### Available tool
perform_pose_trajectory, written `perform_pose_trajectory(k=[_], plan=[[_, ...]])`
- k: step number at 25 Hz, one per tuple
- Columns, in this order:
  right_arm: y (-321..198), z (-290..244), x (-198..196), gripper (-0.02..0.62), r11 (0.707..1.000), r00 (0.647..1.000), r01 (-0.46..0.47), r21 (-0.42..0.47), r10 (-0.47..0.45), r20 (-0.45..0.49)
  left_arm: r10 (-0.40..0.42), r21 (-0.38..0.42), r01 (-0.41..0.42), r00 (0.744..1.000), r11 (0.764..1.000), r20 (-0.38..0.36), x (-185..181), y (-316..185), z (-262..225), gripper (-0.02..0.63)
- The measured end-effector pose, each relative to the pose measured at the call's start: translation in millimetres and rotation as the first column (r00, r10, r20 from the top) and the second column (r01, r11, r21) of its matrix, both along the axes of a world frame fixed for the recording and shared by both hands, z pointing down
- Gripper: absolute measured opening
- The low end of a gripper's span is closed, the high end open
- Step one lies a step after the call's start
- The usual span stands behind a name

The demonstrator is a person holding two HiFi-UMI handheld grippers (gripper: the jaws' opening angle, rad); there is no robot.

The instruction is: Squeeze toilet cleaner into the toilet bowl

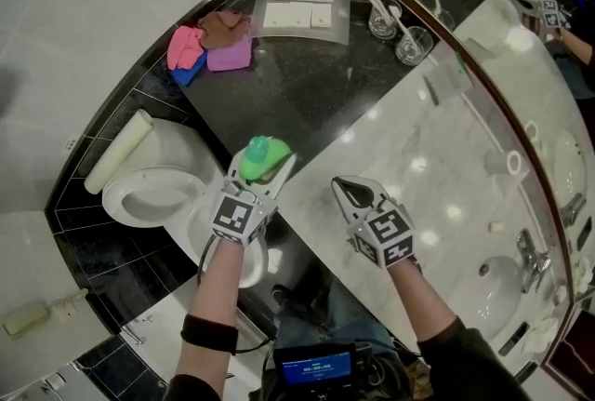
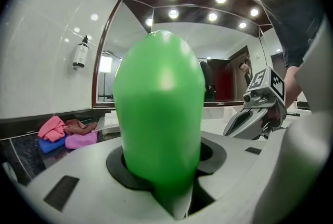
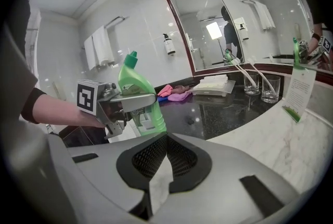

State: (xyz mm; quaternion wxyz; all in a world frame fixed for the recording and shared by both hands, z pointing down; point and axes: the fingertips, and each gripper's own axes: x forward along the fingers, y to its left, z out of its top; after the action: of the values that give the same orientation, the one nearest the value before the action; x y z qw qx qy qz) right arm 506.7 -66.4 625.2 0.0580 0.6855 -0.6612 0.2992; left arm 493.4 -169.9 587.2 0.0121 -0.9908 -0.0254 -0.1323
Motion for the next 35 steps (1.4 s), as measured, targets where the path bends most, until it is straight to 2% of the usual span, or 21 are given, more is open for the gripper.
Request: perform_pose_trajectory(k=[2,7,12,16,21,25,30,35], plan=[[-1.0,-12.5,-16.1,0.014,1.000,1.000,0.017,0.015,-0.017,-0.004,-0.040,0.005,0.040,0.999,0.999,0.023,-27.7,0.1,-9.2,0.182],[-1.7,-42.5,-70.3,0.014,0.996,0.997,0.069,0.052,-0.068,-0.027,-0.084,0.031,0.083,0.996,0.996,0.025,-108.0,19.4,-54.3,0.183],[-0.3,-79.5,-156.8,0.014,0.981,0.986,0.164,0.104,-0.159,-0.052,-0.157,0.047,0.155,0.986,0.987,0.053,-214.6,41.7,-89.5,0.181],[3.8,-104.4,-230.7,0.015,0.965,0.973,0.227,0.136,-0.219,-0.070,-0.250,0.016,0.250,0.967,0.968,0.057,-300.4,56.8,-118.5,0.181],[12.5,-130.6,-328.8,0.015,0.933,0.947,0.320,0.167,-0.308,-0.096,-0.299,0.052,0.296,0.951,0.954,0.071,-407.6,79.2,-134.3,0.183],[18.5,-142.7,-390.5,0.015,0.916,0.933,0.358,0.181,-0.342,-0.112,-0.346,0.051,0.343,0.935,0.938,0.074,-479.1,94.7,-139.5,0.181],[17.6,-154.2,-448.7,0.015,0.889,0.903,0.427,0.167,-0.412,-0.118,-0.429,0.045,0.426,0.900,0.903,0.079,-548.2,103.5,-145.0,0.183],[10.7,-181.1,-479.5,0.015,0.841,0.858,0.513,0.173,-0.495,-0.139,-0.515,0.035,0.513,0.854,0.857,0.072,-582.9,111.1,-161.6,0.183]])
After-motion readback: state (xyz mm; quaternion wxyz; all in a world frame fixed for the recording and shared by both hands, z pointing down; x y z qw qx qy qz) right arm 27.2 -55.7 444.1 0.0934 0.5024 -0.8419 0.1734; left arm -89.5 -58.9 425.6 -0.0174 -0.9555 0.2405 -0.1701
